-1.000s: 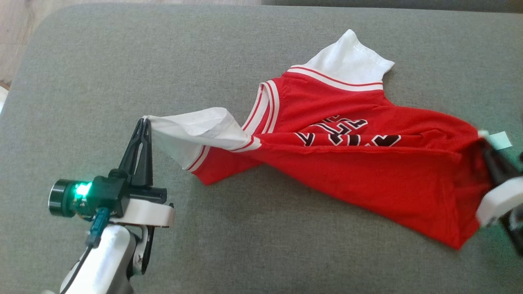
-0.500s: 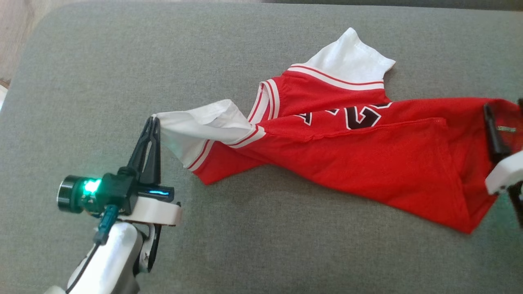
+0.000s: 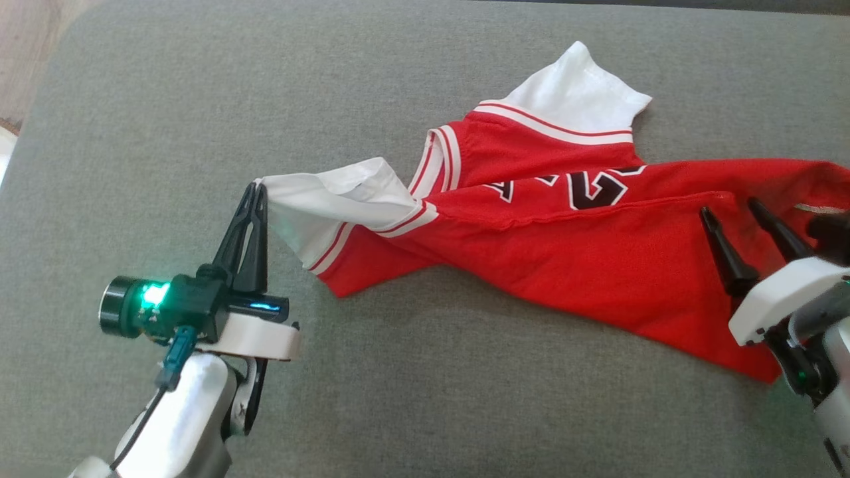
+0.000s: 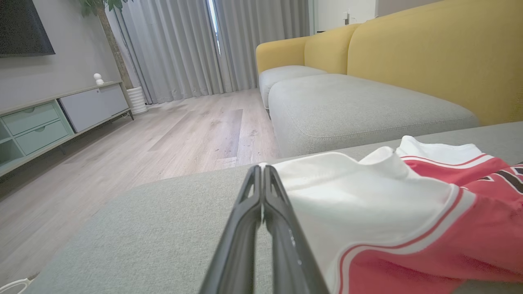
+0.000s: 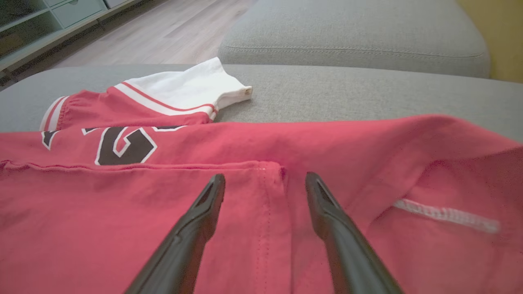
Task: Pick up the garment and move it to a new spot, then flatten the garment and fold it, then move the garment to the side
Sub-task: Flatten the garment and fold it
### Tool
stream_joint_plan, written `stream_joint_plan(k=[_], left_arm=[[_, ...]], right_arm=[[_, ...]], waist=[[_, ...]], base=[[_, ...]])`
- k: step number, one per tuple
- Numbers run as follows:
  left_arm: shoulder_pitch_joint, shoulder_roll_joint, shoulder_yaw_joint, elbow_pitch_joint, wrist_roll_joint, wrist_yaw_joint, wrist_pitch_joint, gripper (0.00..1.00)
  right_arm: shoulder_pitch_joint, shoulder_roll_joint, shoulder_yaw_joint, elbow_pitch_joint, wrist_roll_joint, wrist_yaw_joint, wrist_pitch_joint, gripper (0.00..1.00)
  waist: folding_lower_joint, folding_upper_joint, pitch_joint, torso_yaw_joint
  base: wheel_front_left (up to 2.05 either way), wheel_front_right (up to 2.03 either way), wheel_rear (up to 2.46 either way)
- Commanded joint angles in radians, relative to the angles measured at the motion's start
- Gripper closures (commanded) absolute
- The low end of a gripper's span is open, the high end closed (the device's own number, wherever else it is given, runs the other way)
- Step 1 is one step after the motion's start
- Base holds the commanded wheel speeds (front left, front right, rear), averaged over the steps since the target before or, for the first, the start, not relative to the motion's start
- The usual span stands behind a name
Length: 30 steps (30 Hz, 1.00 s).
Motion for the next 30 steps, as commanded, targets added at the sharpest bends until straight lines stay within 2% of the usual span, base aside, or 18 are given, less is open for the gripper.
stream_joint_plan(k=[1,8,10,13,14,15,16,17,24,30], left_arm=[[-0.047,0.02,0.033,-0.021,-0.004,-0.002,-0.009,1.0],[-0.056,0.014,0.032,-0.016,-0.004,-0.003,-0.011,1.0],[-0.057,0.015,0.034,-0.016,-0.003,-0.003,-0.011,1.0],[-0.057,0.017,0.037,-0.016,-0.004,-0.002,-0.012,1.0],[-0.056,0.018,0.038,-0.017,-0.005,-0.001,-0.012,1.0],[-0.056,0.018,0.039,-0.018,-0.005,0.0,-0.012,1.0],[-0.055,0.018,0.04,-0.018,-0.005,0.001,-0.012,1.0],[-0.054,0.018,0.041,-0.018,-0.006,0.001,-0.012,1.0],[-0.04,0.032,0.061,-0.016,-0.009,0.01,-0.013,1.0],[-0.035,0.076,0.095,-0.055,0.006,0.019,-0.013,1.0]], right_arm=[[-0.028,-0.032,0.024,-0.002,0.006,0.007,0.003,0.0],[-0.06,-0.041,0.051,0.058,0.021,0.007,-0.024,0.0],[-0.073,-0.042,0.06,0.077,0.027,0.007,-0.031,0.04],[-0.09,-0.042,0.073,0.105,0.031,0.007,-0.046,0.34],[-0.095,-0.042,0.078,0.112,0.033,0.007,-0.051,0.57],[-0.1,-0.042,0.083,0.119,0.034,0.007,-0.059,0.68],[-0.105,-0.043,0.088,0.126,0.034,0.007,-0.07,0.87],[-0.11,-0.043,0.093,0.13,0.035,0.007,-0.08,1.0],[-0.135,-0.049,0.115,0.125,0.038,0.007,-0.158,1.0],[-0.122,-0.078,0.087,0.063,0.02,0.007,-0.219,1.0]], waist=[[0.0,0.0,0.005,0.008],[0.0,0.0,0.011,0.021],[0.0,0.0,0.014,0.023],[0.0,0.0,0.019,0.026],[0.0,0.0,0.021,0.027],[0.0,0.0,0.024,0.028],[0.0,0.0,0.026,0.028],[0.0,0.0,0.027,0.028],[0.0,0.0,0.004,-0.004],[0.0,0.0,-0.081,-0.051]], base=[[0.0,0.0,0.0],[0.0,0.0,0.0],[0.0,0.0,0.0],[0.0,0.0,0.0],[0.0,0.0,0.0],[0.0,0.0,0.0],[0.0,0.0,0.0],[0.0,0.0,0.0],[0.0,0.0,0.0],[0.0,0.0,0.0]])
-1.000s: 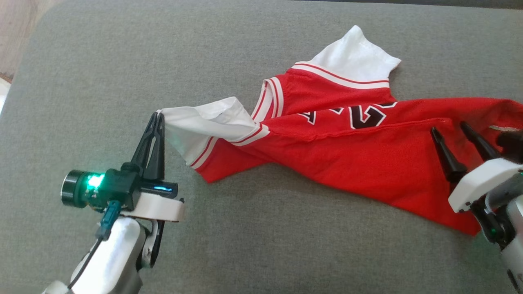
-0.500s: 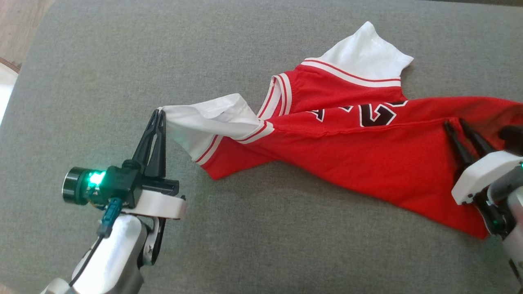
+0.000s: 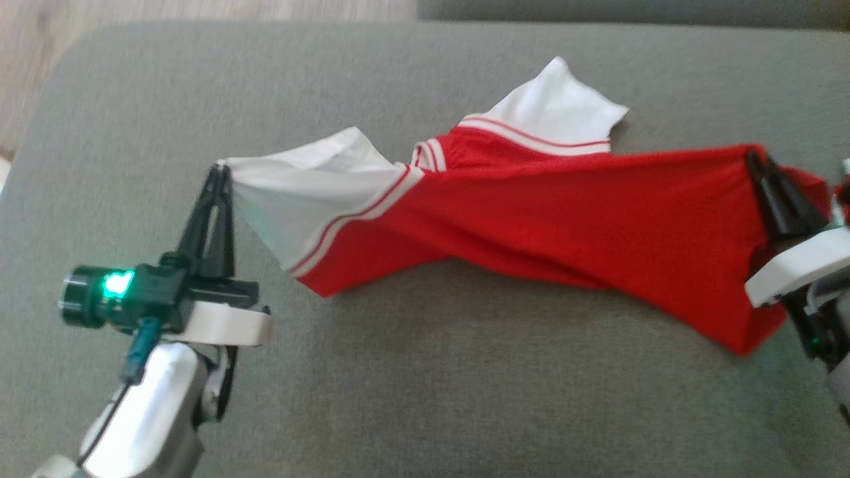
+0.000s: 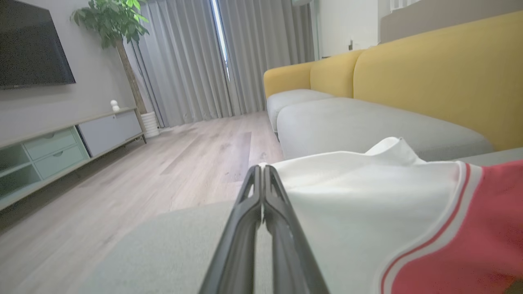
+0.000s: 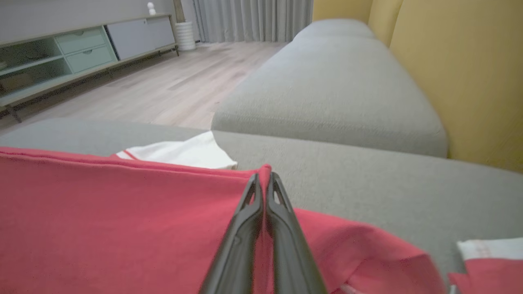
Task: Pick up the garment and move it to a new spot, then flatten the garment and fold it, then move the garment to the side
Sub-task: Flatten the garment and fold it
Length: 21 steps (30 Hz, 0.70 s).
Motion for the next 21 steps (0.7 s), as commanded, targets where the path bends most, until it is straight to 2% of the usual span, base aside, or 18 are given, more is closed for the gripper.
stream_joint_plan(k=[1,7,15,18,21], left_arm=[[-0.027,0.049,0.056,-0.042,0.013,0.007,-0.009,1.0],[-0.081,0.123,0.078,-0.125,0.033,-0.008,0.024,1.0],[-0.324,0.226,0.093,-0.246,0.093,-0.073,0.125,1.0],[-0.451,0.235,0.089,-0.265,0.106,-0.112,0.15,1.0],[-0.542,0.233,0.085,-0.252,0.12,-0.135,0.155,1.0]], right_arm=[[0.008,-0.041,-0.011,-0.043,-0.013,0.007,-0.017,1.0],[0.056,-0.095,-0.134,-0.191,-0.091,0.007,-0.023,1.0],[0.015,-0.13,-0.368,-0.502,-0.176,0.007,0.113,1.0],[-0.048,-0.139,-0.41,-0.579,-0.199,0.007,0.162,1.0],[-0.099,-0.144,-0.405,-0.592,-0.201,0.007,0.196,1.0]], waist=[[0.0,0.0,-0.049,-0.031],[0.0,0.0,-0.15,-0.076],[0.0,0.0,-0.23,-0.122],[0.0,0.0,-0.236,-0.13],[0.0,0.0,-0.233,-0.133]], base=[[0.0,0.0,0.0],[0.0,0.0,0.0],[0.0,0.0,0.0],[0.0,0.0,0.0],[0.0,0.0,0.0]])
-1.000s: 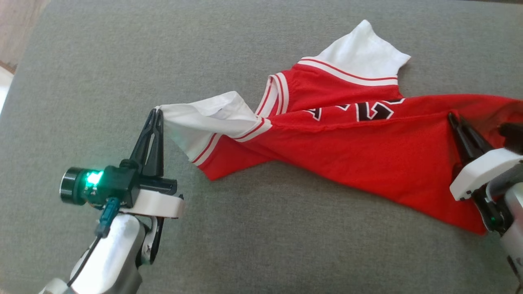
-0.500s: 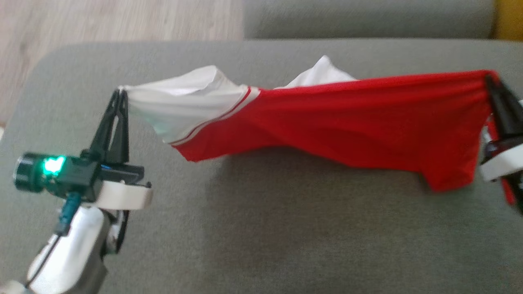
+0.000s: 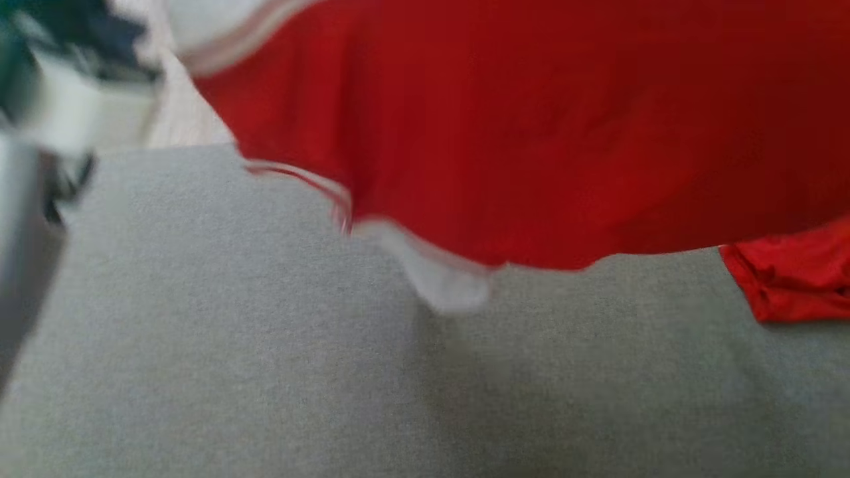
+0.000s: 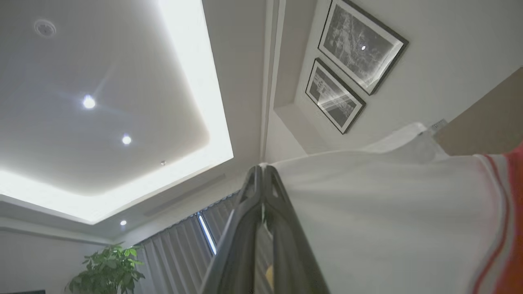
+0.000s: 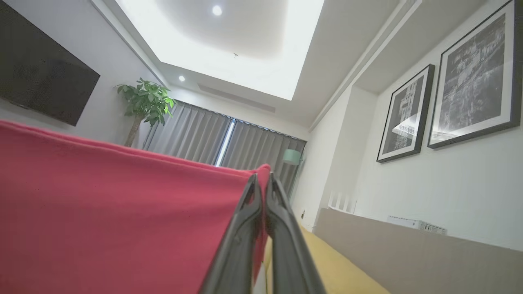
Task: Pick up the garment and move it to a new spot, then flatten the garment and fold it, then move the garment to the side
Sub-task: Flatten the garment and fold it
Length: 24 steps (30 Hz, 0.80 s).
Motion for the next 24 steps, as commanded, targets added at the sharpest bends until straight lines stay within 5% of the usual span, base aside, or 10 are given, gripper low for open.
stream_joint_plan(k=[1,14,24], left_arm=[[-0.1,0.038,0.05,-0.002,0.011,-0.009,0.008,1.0],[-0.558,-0.048,-0.06,0.509,0.09,-0.156,0.023,1.0],[-0.778,-0.11,-0.059,0.719,0.139,-0.103,-0.137,1.0]], right_arm=[[-0.05,-0.034,0.018,-0.014,-0.002,0.007,0.024,1.0],[-0.479,-0.003,0.272,0.366,0.052,0.007,0.085,1.0],[-0.769,0.063,0.353,0.614,-0.022,0.007,-0.181,1.0]], waist=[[0.0003,-0.0001,0.005,-0.002],[0.0003,-0.0001,0.295,0.008],[0.0003,-0.0001,0.417,0.009]], base=[[0.0,0.0,0.0],[0.0,0.0,0.0],[0.0,0.0,0.0]])
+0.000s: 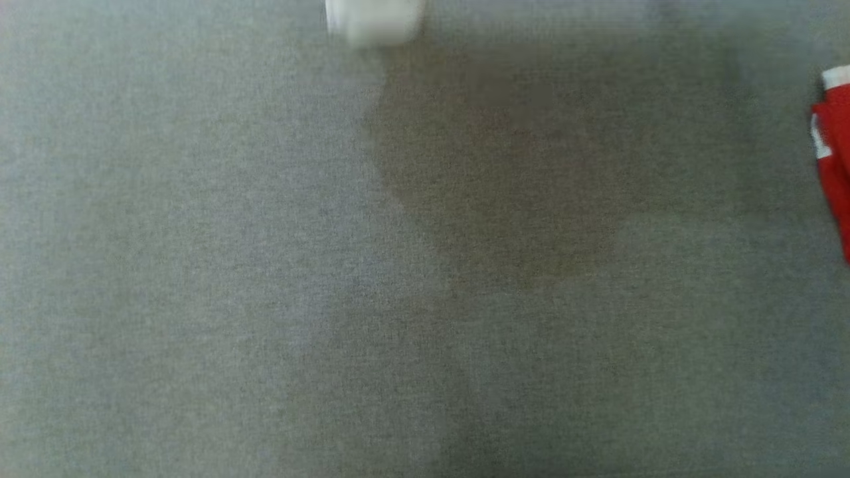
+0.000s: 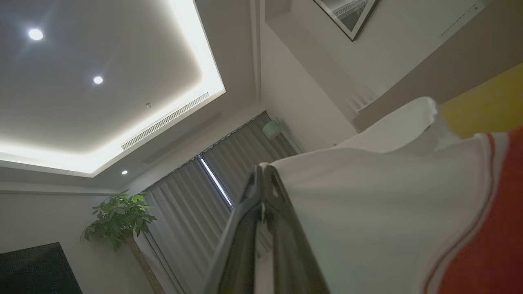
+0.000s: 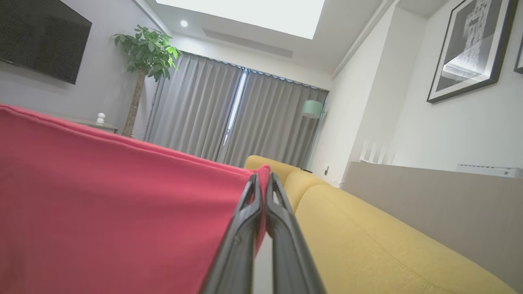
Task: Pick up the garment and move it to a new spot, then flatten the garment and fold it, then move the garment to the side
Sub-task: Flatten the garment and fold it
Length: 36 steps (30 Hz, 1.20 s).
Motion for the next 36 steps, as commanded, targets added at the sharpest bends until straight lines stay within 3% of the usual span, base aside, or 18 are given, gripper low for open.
stream_joint_plan(k=[1,5,10,18,19,25,28,36], left_arm=[[-0.053,0.037,0.025,-0.013,0.01,0.002,-0.008,1.0],[-0.025,0.037,-0.003,-0.041,0.023,-0.018,-0.019,1.0],[0.135,0.07,-0.025,-0.207,0.023,-0.021,-0.021,1.0],[0.669,0.159,-0.034,-0.499,-0.03,0.062,-0.021,1.0],[0.669,0.159,-0.034,-0.499,-0.03,0.062,-0.021,1.0],[1.023,0.207,-0.07,-0.647,-0.065,0.114,-0.021,1.0],[1.171,0.226,-0.102,-0.71,-0.107,0.108,-0.021,1.0],[1.48,0.263,-0.134,-0.836,-0.184,0.19,-0.003,1.0]], right_arm=[[-0.025,-0.004,0.002,-0.002,-0.013,0.007,-0.022,1.0],[-0.026,-0.004,0.039,0.055,-0.009,0.007,-0.055,1.0],[0.052,-0.005,0.052,0.118,-0.007,0.007,-0.069,1.0],[0.37,0.02,0.003,0.094,0.062,0.007,-0.07,1.0],[0.37,0.02,0.003,0.094,0.062,0.007,-0.07,1.0],[0.617,0.006,-0.077,0.018,0.108,0.007,-0.071,1.0],[0.731,0.016,-0.108,-0.015,0.119,0.007,-0.071,1.0],[1.011,0.049,-0.183,-0.119,0.104,0.007,-0.071,1.0]], waist=[[-0.0004,0.0,0.021,0.008],[-0.0004,0.0,0.049,0.023],[-0.0004,0.0,0.08,0.039],[-0.0004,0.0,0.011,0.045],[-0.0004,0.0,0.011,0.045],[-0.0004,0.0,-0.075,0.038],[-0.0004,0.0,-0.114,0.024],[-0.0004,0.0,-0.2,-0.006]], base=[[0.0,0.0,0.0],[0.0,0.0,0.0],[0.0,0.0,0.0],[0.0,0.0,0.0],[0.0,0.0,0.0],[0.0,0.0,0.0],[0.0,0.0,0.0],[0.0,0.0,0.0]])
